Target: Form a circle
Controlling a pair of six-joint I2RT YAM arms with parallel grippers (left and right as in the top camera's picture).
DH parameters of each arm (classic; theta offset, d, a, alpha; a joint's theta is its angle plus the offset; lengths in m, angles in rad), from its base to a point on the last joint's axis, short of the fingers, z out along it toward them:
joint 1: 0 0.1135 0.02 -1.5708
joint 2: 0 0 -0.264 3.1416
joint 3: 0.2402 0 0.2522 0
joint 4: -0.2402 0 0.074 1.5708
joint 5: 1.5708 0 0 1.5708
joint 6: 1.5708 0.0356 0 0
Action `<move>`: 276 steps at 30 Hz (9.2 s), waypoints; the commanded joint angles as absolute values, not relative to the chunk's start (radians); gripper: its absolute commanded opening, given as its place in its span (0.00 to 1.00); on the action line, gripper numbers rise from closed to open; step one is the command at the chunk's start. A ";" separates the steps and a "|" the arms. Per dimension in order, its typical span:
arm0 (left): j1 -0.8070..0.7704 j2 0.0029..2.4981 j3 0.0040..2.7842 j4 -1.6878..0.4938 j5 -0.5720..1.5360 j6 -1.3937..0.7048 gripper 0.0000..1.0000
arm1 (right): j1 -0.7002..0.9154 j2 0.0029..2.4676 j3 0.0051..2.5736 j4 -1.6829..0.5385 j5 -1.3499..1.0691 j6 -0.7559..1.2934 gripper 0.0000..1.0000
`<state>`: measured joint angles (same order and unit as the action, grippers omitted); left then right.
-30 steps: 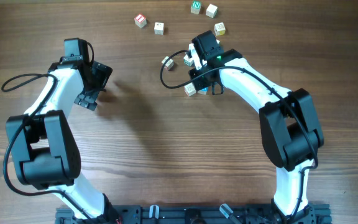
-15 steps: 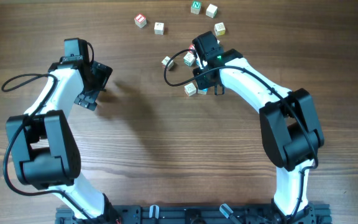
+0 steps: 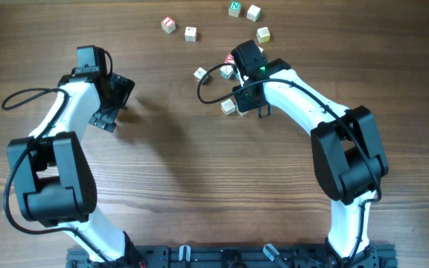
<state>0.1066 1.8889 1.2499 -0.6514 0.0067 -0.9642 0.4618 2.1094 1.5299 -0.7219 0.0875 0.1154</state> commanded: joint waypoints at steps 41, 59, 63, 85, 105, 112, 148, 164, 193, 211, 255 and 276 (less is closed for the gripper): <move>0.108 1.902 1.253 -0.651 0.010 -0.974 1.00 | 0.457 2.105 1.628 -0.931 0.139 0.325 0.05; 0.108 1.902 1.253 -0.652 0.010 -0.974 1.00 | 0.457 2.106 1.541 -0.913 0.073 0.474 0.05; 0.108 1.902 1.253 -0.652 0.010 -0.974 1.00 | 0.457 2.100 1.487 -0.879 0.155 0.606 0.04; 0.108 1.902 1.253 -0.652 0.010 -0.974 1.00 | 0.365 1.966 1.331 -0.727 0.093 0.750 0.04; 0.108 1.902 1.253 -0.651 0.010 -0.974 1.00 | 0.423 1.987 1.314 -0.616 0.005 0.669 0.04; 0.108 1.902 1.253 -0.651 0.010 -0.974 1.00 | 0.435 1.989 1.302 -0.614 0.009 0.656 0.04; 0.108 1.902 1.253 -0.651 0.010 -0.974 1.00 | 0.464 1.909 1.306 -0.463 0.020 0.572 0.04; 0.108 1.902 1.253 -0.651 0.010 -0.974 1.00 | 0.464 1.925 1.318 -0.306 -0.073 0.577 0.05; 0.108 1.902 1.253 -0.651 0.010 -0.974 1.00 | 0.467 2.004 1.370 -0.376 -0.076 0.578 0.05; 0.108 1.902 1.253 -0.651 0.010 -0.974 1.00 | 0.493 2.025 1.369 -0.402 -0.060 0.550 0.05; 0.108 1.902 1.253 -0.651 0.010 -0.974 1.00 | 0.493 2.025 1.369 -0.451 0.037 0.603 0.05; 0.108 1.902 1.253 -0.651 0.010 -0.974 1.00 | 0.493 2.025 1.378 -0.424 0.043 0.565 0.05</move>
